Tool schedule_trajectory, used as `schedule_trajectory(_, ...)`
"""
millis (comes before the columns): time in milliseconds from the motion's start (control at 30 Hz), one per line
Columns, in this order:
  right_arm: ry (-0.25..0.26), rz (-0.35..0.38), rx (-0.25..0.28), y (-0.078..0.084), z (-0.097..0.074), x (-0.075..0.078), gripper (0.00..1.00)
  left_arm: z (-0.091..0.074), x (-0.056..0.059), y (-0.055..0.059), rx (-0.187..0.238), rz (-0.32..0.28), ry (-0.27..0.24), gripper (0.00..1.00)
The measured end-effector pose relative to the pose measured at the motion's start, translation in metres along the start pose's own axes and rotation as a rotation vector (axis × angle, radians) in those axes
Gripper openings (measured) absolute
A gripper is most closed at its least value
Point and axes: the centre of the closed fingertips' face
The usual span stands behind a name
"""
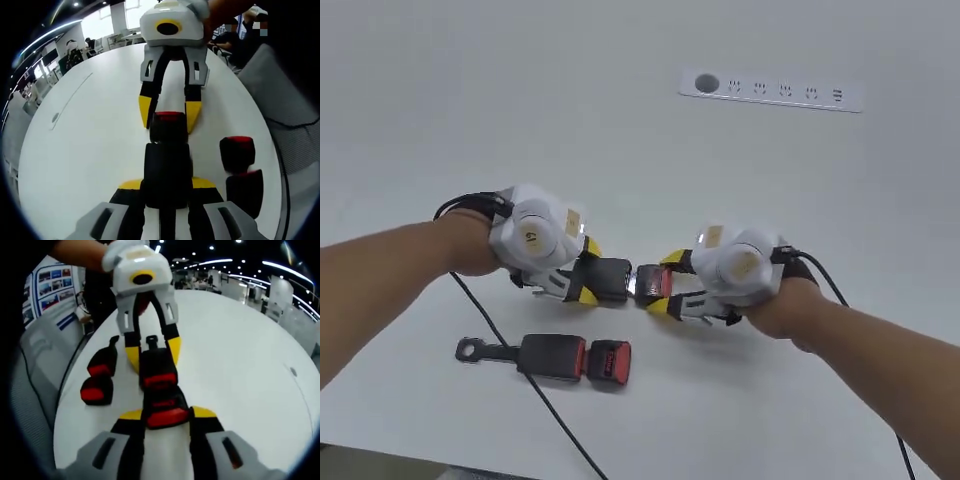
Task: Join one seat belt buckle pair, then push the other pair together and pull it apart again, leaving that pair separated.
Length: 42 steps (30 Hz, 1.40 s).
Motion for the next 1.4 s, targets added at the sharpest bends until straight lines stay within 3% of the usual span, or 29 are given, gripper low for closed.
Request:
schedule_trajectory(200,0.026,0.013,-0.020,-0.0012,0.0009,-0.0003,0.34,-0.0014,0.0017,-0.0031,-0.002,0.002,0.002,0.34)
schedule_trajectory(1400,0.052,0.025,-0.045,-0.0013,0.0020,0.0034,0.34,0.0013,-0.0026,0.0005,-0.018,0.000,0.007,0.34)
Point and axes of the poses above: the centre of the closed fingertips' face, and the gripper's own axes: z roughly forward along the fingers, x roughly to its right, y roughly out of its underside, and after that the axes turned 6 degrees about z, right-handed
